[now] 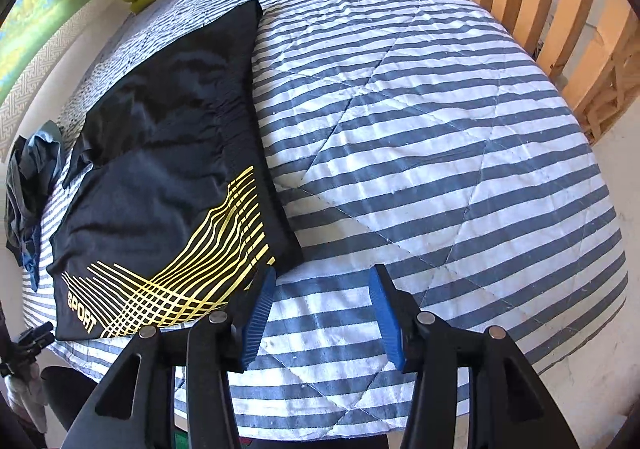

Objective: Organize objects

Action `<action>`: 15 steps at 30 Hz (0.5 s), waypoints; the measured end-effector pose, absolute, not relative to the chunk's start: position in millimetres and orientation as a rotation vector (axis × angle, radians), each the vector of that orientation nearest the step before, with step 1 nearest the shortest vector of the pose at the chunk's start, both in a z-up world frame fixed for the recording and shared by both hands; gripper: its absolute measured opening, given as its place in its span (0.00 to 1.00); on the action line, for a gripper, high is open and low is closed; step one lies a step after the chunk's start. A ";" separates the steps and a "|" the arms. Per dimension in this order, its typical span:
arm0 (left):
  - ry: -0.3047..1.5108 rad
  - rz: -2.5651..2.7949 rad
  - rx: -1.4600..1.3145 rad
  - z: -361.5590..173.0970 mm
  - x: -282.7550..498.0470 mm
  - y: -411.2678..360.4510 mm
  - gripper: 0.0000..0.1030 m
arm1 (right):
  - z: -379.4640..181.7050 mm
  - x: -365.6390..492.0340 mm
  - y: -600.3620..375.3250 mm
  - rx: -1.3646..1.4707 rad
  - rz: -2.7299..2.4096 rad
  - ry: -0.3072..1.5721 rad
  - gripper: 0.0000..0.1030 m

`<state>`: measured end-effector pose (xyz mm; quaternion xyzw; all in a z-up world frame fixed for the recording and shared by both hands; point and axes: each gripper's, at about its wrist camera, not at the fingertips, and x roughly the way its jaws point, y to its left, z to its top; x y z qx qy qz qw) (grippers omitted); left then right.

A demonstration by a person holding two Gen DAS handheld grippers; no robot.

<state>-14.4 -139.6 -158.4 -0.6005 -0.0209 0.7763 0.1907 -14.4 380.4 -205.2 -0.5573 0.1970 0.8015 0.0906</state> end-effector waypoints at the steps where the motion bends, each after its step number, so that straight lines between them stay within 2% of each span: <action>1: -0.057 2.177 -1.685 -160.5 -15.0 -136.5 0.27 | -206.1 -14.3 381.2 -1.654 2.386 0.599 0.43; 2: -0.047 2.181 -1.683 -161.4 -15.5 -133.5 0.20 | -207.1 -14.5 380.5 -1.655 2.393 0.607 0.44; 3: -0.034 2.184 -1.680 -161.9 -15.2 -130.9 0.06 | -208.5 -15.9 379.2 -1.660 2.400 0.612 0.44; 4: -0.037 2.178 -1.676 -161.5 -14.0 -129.6 0.03 | -209.8 -17.8 379.3 -1.670 2.404 0.615 0.45; 11: 0.011 2.182 -1.657 -150.7 6.0 -130.6 0.04 | -225.4 -32.0 380.5 -1.693 2.404 0.731 0.46; 12: 0.006 2.189 -1.658 -149.6 7.2 -132.1 0.06 | -227.0 -33.8 380.2 -1.693 2.401 0.740 0.46; 14: -0.007 2.205 -1.661 -148.1 7.3 -135.0 0.19 | -227.3 -37.1 379.7 -1.689 2.406 0.751 0.46; 15: -0.010 2.214 -1.658 -147.7 6.3 -135.1 0.38 | -226.9 -38.2 379.4 -1.686 2.409 0.756 0.46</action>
